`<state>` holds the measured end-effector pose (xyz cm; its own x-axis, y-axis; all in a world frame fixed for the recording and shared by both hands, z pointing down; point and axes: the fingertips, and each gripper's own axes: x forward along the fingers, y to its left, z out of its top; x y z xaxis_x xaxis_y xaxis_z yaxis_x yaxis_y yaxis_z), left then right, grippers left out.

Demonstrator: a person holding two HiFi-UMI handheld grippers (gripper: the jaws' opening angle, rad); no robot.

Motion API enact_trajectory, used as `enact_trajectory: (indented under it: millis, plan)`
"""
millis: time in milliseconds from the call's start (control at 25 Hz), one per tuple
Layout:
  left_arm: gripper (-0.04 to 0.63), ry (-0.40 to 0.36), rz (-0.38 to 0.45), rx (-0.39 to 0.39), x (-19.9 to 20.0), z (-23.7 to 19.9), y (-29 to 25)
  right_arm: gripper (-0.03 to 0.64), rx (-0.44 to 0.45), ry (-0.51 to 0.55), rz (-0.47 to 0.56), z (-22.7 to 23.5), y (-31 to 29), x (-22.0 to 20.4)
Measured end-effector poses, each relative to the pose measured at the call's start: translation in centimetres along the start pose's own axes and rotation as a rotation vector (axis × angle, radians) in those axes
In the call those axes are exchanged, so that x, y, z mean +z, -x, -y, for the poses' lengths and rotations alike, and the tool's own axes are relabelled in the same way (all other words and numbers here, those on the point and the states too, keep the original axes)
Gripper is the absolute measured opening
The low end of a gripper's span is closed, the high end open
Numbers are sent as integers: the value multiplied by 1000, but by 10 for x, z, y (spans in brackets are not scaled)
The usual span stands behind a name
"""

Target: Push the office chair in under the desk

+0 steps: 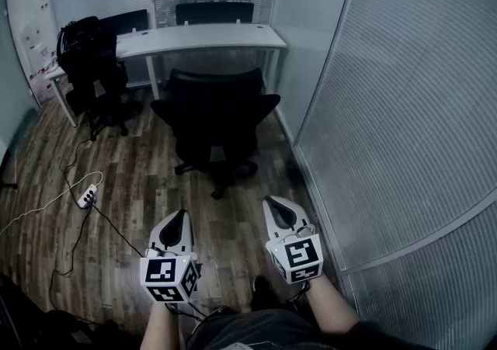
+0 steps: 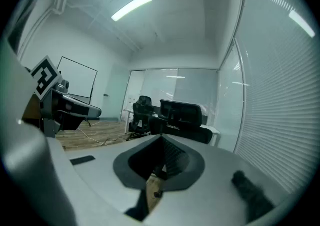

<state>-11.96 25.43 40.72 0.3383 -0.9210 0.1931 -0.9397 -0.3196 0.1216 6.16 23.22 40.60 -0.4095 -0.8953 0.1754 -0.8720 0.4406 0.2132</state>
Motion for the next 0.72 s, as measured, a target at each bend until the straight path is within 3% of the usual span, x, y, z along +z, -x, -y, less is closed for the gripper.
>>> enact_trajectory:
  millis: [560,720]
  plan:
    - [15,-24,-34,-38,-11,13,7,23,-12,-9,-11,-8,12,-4]
    - [15,-37,-6,-43,-11,11,11,24,-33,-40,10,-9,18,-9]
